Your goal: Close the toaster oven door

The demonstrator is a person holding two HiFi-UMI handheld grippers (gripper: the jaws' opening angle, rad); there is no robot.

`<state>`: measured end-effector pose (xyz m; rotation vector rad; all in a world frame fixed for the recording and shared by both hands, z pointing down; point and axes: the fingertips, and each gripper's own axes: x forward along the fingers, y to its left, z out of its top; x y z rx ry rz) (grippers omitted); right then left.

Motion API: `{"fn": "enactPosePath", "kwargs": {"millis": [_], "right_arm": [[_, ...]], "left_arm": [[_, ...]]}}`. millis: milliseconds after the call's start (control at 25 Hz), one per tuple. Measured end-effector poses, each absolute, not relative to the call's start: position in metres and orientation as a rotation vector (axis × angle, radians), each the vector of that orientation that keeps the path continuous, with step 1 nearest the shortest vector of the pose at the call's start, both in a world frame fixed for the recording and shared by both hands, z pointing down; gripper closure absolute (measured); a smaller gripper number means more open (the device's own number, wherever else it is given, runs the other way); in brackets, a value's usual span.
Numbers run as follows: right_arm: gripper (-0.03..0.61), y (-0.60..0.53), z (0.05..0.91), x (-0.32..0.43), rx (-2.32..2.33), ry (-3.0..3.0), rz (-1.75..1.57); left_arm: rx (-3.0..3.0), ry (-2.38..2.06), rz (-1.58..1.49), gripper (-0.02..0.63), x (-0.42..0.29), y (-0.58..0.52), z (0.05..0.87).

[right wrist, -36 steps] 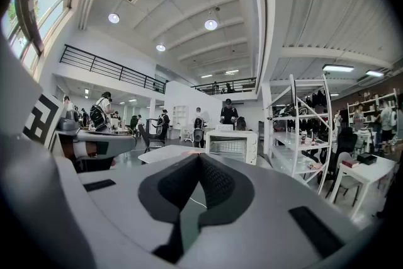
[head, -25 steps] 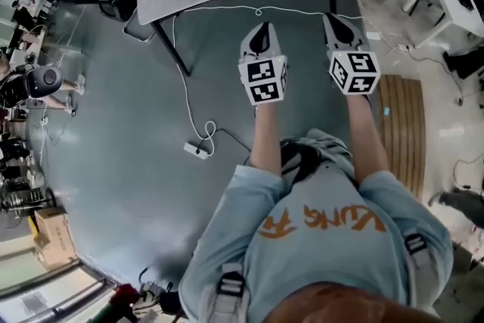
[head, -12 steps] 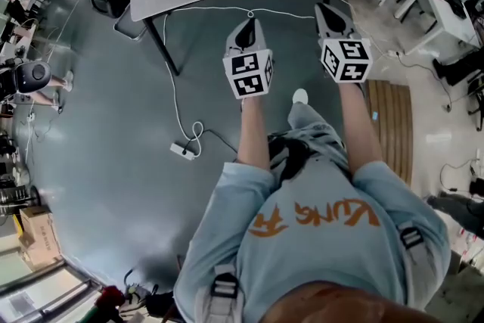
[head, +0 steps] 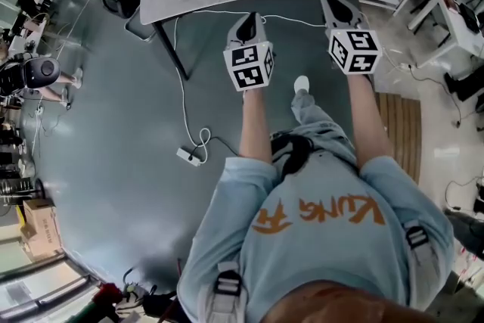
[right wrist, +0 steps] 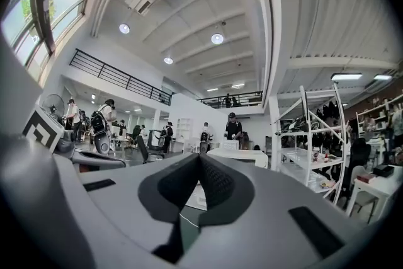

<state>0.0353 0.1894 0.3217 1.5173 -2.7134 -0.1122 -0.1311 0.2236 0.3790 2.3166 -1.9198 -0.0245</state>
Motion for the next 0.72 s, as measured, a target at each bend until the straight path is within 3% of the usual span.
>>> {"fn": "enactPosePath", "kwargs": {"millis": [720], "right_arm": [[0.58, -0.158, 0.455, 0.089, 1.522, -2.537, 0.296]], "left_arm": [[2.122, -1.927, 0.146, 0.612, -0.099, -0.099, 0.48]]}}
